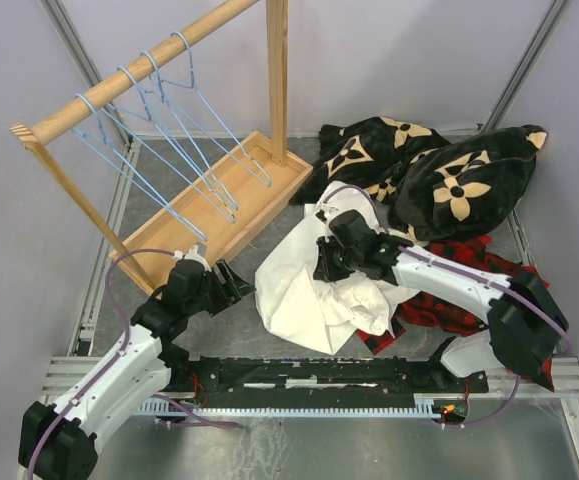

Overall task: Place the shirt on the hanger
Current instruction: Adjust the shirt at the center of the board.

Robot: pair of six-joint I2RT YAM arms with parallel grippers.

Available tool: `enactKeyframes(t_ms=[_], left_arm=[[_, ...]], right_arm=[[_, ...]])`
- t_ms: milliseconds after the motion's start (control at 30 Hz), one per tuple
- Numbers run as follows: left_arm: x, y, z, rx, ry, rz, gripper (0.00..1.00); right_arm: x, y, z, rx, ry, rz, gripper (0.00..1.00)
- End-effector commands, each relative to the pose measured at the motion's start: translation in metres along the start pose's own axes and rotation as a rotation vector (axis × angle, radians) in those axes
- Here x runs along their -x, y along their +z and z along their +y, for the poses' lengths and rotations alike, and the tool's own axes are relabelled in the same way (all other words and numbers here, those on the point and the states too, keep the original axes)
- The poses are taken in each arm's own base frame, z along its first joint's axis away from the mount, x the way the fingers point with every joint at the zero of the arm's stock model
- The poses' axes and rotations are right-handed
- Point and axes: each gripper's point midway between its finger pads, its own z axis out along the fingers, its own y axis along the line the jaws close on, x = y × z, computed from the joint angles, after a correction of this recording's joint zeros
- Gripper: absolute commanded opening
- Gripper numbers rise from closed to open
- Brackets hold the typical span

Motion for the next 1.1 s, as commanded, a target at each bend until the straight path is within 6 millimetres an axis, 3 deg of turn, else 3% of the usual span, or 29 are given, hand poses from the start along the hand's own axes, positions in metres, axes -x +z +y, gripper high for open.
enactKeyframes(t_ms=[0,167,333,600,767,1067], left_arm=[[0.012,-0.009,-0.018,-0.053,0.047,-0.034,0.77],[0.023,-0.019,-0.02,-0.032,0.053,-0.081,0.77],[0.035,-0.034,-0.038,-0.092,0.044,-0.139,0.79],[0.055,-0.06,-0.052,-0.098,0.061,-0.215,0.94],[0.064,-0.073,-0.055,-0.075,0.104,-0.252,1.0],[0.079,-0.091,-0.067,-0.08,0.149,-0.303,0.99]], right_arm=[[0.048,-0.041,0.026,0.118,-0.029,-0.276,0.0],[0.079,-0.101,0.03,0.118,-0.102,-0.507,0.0],[0.113,-0.172,0.034,0.071,-0.202,-0.713,0.0],[0.154,-0.276,0.058,0.038,-0.382,-0.924,0.0],[0.166,-0.325,0.068,0.009,-0.484,-0.978,0.0],[0.188,-0.402,0.091,-0.008,-0.581,-1.078,0.0]])
